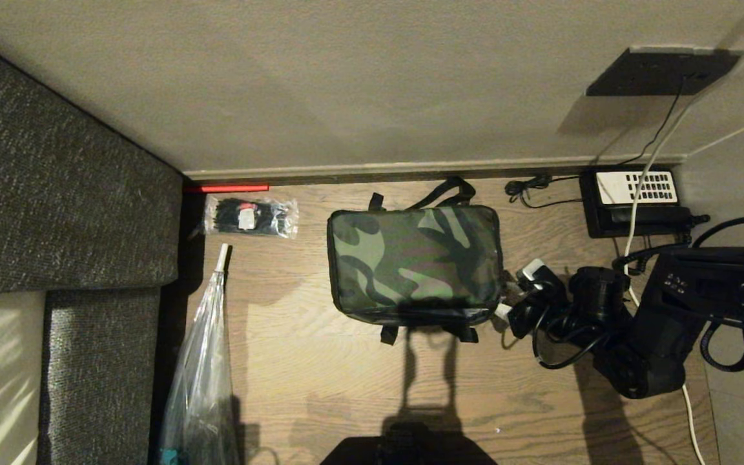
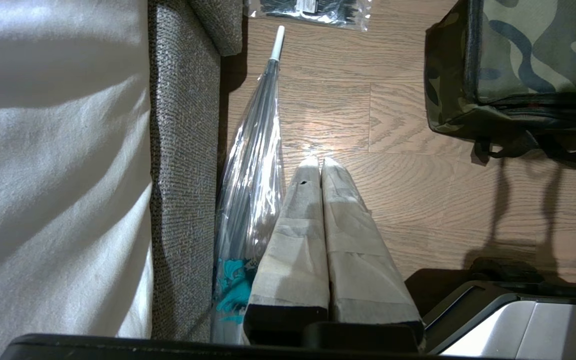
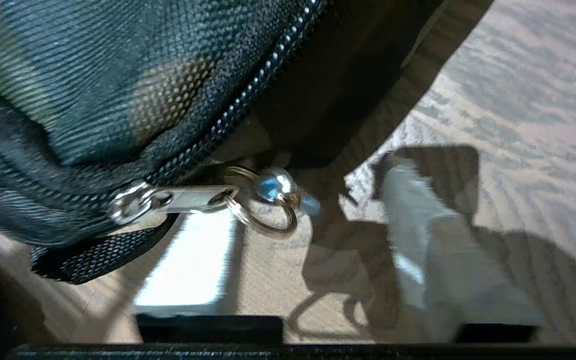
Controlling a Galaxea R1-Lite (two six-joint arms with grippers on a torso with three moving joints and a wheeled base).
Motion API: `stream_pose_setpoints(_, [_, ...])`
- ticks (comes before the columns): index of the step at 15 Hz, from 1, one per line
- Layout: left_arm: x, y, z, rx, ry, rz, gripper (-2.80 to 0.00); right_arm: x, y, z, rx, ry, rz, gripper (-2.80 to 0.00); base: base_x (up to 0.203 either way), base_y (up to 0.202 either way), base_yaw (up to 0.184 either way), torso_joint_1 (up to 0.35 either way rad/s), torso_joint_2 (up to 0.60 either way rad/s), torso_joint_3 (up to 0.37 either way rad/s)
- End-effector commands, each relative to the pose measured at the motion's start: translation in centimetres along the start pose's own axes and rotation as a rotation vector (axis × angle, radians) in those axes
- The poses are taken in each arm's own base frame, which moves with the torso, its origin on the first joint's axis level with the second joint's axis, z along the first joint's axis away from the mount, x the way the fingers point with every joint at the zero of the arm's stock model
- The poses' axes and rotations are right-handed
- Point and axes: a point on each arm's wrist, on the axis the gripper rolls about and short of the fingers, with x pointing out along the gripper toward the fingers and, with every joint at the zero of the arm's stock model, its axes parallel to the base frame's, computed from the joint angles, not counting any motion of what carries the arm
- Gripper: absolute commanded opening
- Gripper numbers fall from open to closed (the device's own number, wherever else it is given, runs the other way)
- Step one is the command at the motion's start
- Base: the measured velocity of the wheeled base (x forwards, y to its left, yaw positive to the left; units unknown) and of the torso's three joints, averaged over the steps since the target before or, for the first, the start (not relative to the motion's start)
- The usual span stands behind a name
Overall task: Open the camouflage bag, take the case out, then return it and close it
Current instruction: Open the top of the storage box
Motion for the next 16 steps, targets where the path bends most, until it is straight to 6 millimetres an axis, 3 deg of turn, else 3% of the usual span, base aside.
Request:
stream_pose_setpoints(1, [0.0,0.0,-0.1,-0.001,0.001,0.001,-2.8,0.2,0.0,0.1,-0.009,-0.012,-0.002,-2.8,0.0,0.0,0.0,0.0,0.0,0.0])
stream_pose_setpoints(7, [0.0,0.0,-0.1,-0.001,0.001,0.001,-2.8,-0.1,0.1,0.1,-0.01,-0.006,0.0,-2.8,0.0,0.0,0.0,0.0,0.0,0.0])
stream_pose_setpoints(16, [0.0,0.0,-0.1,-0.001,0.001,0.001,-2.8,-3.0,-0.1,2.1,-0.003,-0.021,0.015,-2.8,0.0,0.0,0.0,0.0,0.0,0.0])
